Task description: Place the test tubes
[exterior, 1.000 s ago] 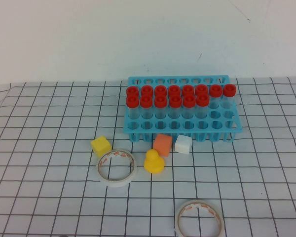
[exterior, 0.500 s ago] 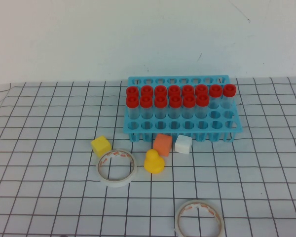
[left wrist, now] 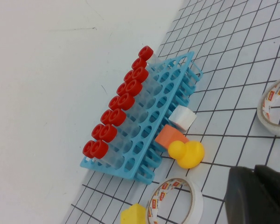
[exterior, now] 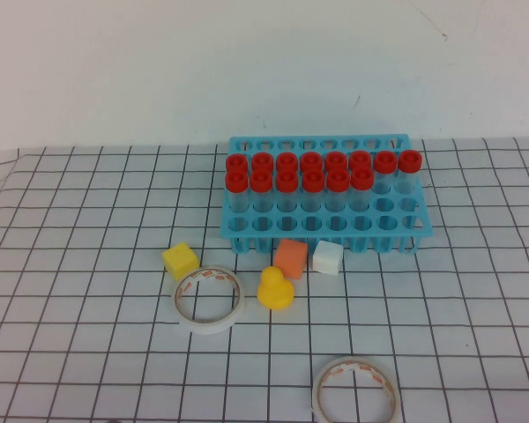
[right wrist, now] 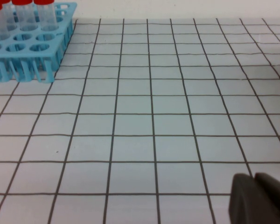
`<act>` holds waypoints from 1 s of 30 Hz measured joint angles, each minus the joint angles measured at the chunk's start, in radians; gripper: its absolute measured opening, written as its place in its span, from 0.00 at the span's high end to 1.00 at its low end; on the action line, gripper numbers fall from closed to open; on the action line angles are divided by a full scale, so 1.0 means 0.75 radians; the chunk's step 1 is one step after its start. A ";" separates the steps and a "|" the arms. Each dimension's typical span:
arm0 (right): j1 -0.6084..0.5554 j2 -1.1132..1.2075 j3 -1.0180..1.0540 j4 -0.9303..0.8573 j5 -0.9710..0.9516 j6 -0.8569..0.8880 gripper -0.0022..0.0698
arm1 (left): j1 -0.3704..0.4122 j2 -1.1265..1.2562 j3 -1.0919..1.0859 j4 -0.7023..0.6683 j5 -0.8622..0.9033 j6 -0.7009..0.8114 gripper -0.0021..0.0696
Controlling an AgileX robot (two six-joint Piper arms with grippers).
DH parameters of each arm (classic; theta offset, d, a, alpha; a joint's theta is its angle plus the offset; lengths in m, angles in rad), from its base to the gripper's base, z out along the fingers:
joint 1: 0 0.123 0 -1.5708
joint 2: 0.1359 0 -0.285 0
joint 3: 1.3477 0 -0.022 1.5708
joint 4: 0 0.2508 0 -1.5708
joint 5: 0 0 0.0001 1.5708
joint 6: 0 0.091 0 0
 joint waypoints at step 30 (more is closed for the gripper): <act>0.000 0.000 0.000 -0.004 0.005 0.000 0.97 | 0.000 -0.013 0.000 -0.355 0.334 -0.011 0.97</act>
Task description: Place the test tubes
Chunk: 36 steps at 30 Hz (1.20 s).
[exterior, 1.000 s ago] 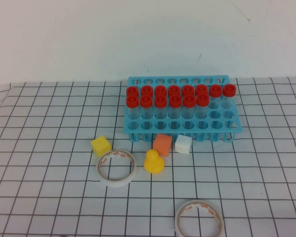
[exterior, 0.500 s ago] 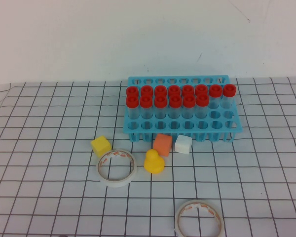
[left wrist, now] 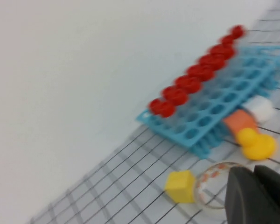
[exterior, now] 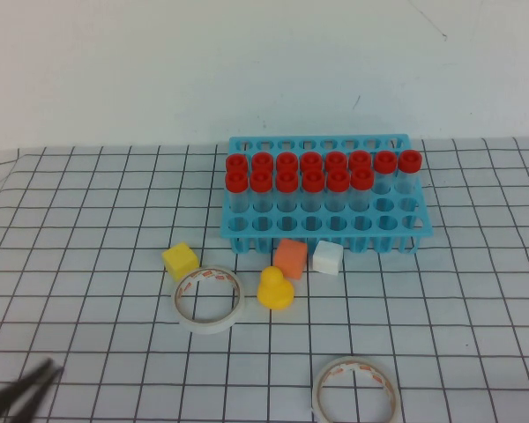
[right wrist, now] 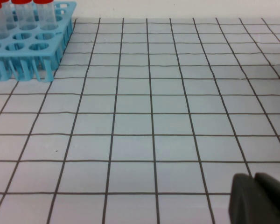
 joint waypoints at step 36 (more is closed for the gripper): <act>0.000 0.000 0.000 -0.002 0.000 0.000 0.97 | 0.432 -0.398 0.204 -1.944 0.346 1.427 0.97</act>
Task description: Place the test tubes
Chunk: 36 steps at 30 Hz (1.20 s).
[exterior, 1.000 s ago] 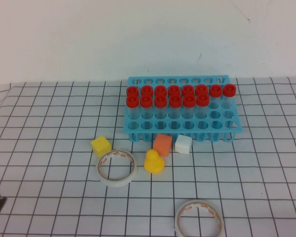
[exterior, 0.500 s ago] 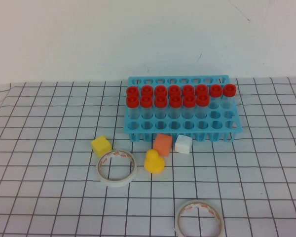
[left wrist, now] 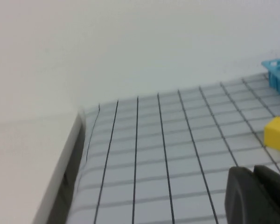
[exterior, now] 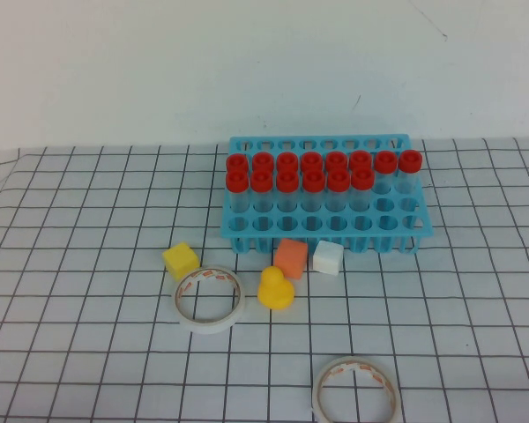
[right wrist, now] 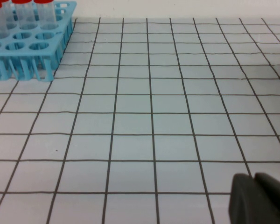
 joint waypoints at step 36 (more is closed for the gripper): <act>0.000 0.000 0.000 -0.001 0.000 0.000 0.97 | 0.029 0.000 -0.003 -0.144 0.302 0.255 0.97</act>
